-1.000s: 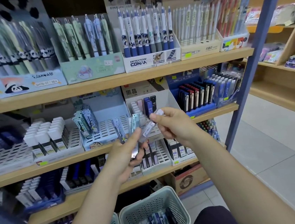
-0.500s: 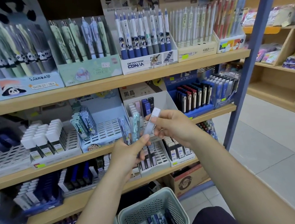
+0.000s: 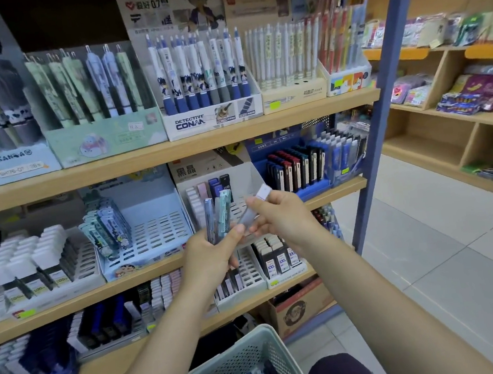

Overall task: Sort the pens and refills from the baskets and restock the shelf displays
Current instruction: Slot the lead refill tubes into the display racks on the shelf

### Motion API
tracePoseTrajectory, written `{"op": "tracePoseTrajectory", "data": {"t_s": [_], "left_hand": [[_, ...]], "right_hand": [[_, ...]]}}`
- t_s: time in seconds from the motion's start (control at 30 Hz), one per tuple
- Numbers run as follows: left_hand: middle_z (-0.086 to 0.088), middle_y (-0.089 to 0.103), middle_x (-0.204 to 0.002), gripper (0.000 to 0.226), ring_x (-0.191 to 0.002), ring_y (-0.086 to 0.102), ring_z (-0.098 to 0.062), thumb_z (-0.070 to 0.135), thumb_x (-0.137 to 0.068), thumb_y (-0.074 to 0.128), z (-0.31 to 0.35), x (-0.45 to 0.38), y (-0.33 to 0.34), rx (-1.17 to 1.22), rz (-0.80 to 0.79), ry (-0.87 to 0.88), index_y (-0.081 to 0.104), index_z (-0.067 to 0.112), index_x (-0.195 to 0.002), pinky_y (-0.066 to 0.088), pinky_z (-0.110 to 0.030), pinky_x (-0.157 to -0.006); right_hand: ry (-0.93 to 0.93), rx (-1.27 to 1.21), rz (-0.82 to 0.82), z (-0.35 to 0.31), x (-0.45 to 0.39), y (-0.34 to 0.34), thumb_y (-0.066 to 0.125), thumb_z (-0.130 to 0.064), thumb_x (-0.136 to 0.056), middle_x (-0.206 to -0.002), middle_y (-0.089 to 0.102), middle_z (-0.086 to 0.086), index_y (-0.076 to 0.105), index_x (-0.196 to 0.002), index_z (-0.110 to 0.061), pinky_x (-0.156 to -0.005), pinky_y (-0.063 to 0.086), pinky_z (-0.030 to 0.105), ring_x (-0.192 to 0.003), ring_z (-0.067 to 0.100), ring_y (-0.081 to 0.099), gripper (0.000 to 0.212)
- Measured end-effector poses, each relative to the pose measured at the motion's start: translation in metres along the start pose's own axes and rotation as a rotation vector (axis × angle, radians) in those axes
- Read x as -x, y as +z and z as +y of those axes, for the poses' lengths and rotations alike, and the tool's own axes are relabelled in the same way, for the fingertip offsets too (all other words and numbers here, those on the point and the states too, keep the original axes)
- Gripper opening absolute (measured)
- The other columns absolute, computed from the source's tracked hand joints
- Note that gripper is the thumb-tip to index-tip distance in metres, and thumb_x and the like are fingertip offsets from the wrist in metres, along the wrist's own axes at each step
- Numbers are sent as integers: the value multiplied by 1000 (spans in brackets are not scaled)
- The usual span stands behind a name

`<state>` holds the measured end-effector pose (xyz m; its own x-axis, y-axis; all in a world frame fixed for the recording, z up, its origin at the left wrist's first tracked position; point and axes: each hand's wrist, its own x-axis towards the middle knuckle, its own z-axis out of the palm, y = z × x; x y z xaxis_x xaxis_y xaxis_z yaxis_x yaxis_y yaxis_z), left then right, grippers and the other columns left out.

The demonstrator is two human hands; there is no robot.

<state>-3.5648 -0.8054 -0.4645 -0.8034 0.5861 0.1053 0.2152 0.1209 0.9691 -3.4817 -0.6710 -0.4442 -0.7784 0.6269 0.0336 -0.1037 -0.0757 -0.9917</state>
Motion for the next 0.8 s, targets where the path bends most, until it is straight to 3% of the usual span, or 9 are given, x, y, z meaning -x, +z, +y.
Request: {"op": "tracePoseTrajectory", "data": {"t_s": [0.07, 0.17, 0.27, 0.33, 0.4, 0.47, 0.57, 0.67, 0.8], "left_hand": [[-4, 71, -65, 21, -56, 62, -15, 39, -93, 68, -2, -3, -3, -1, -12, -23, 73, 19, -92, 56, -37, -70], [-7, 72, -69, 30, -54, 60, -15, 40, -95, 66, -5, -7, -11, 10, 3, -58, 72, 11, -89, 48, -31, -62], [-10, 71, -72, 30, -54, 58, -17, 37, -95, 67, -9, -11, -12, 26, -15, -72, 70, 7, -92, 48, -31, -60], [-5, 71, -70, 28, -53, 56, -17, 37, -95, 67, -11, -13, -9, 46, -45, -80, 70, 9, -96, 48, -30, -58], [-2, 70, -70, 27, -52, 55, -16, 37, -95, 66, -14, -14, -6, 73, -51, -87, 71, 10, -97, 47, -30, -59], [-3, 67, -69, 27, -52, 55, -17, 39, -96, 64, -16, -15, -6, 107, -50, -99, 72, 13, -96, 47, -31, -60], [-1, 61, -63, 31, -56, 55, -21, 44, -96, 60, -19, -17, -11, 140, -51, -107, 74, 17, -95, 48, -30, -59], [0, 60, -61, 32, -56, 54, -21, 47, -95, 61, -21, -19, -16, 166, -42, -115, 74, 19, -92, 56, -42, -73], [-5, 60, -62, 38, -51, 53, -16, 50, -92, 60, -20, -22, -23, 159, -49, -118, 75, 15, -90, 51, -38, -69]], "right_hand": [[1, 8, 11, -1, -5, -9, 63, -21, -98, -84, 73, 14, 64, -100, -2, -73, 59, 36, -66, 21, 65, 18], [-25, 108, 43, 0, -19, -19, 60, -20, -99, -80, 75, 4, 65, -93, -6, -86, 60, 40, -77, 19, 69, 17], [-81, 258, 96, 0, -36, -20, 60, -19, -99, -72, 73, -6, 66, -85, -9, -87, 59, 37, -79, 15, 70, 18], [-113, 351, 129, 2, -49, -18, 61, -19, -98, -87, 73, 2, 64, -98, -12, -83, 61, 35, -80, 16, 70, 8], [-161, 480, 184, 7, -62, -16, 66, -22, -95, -98, 69, 7, 55, -116, -19, -79, 61, 38, -83, 18, 71, 24], [-223, 525, 252, 13, -74, -13, 68, -21, -93, -95, 67, 5, 48, -120, -26, -77, 60, 39, -83, 18, 70, 35], [-292, 547, 290, 16, -86, -9, 66, -19, -95, -96, 65, 0, 51, -124, -23, -77, 57, 31, -87, 10, 64, 33], [-317, 555, 266, 22, -96, -2, 60, -19, -98, -97, 68, 0, 53, -137, -23, -76, 56, 26, -91, 12, 66, 40], [-353, 566, 298, 27, -107, 5, 60, -18, -98, -87, 66, -5, 45, -147, -26, -72, 57, 27, -80, 9, 65, 51]]}}
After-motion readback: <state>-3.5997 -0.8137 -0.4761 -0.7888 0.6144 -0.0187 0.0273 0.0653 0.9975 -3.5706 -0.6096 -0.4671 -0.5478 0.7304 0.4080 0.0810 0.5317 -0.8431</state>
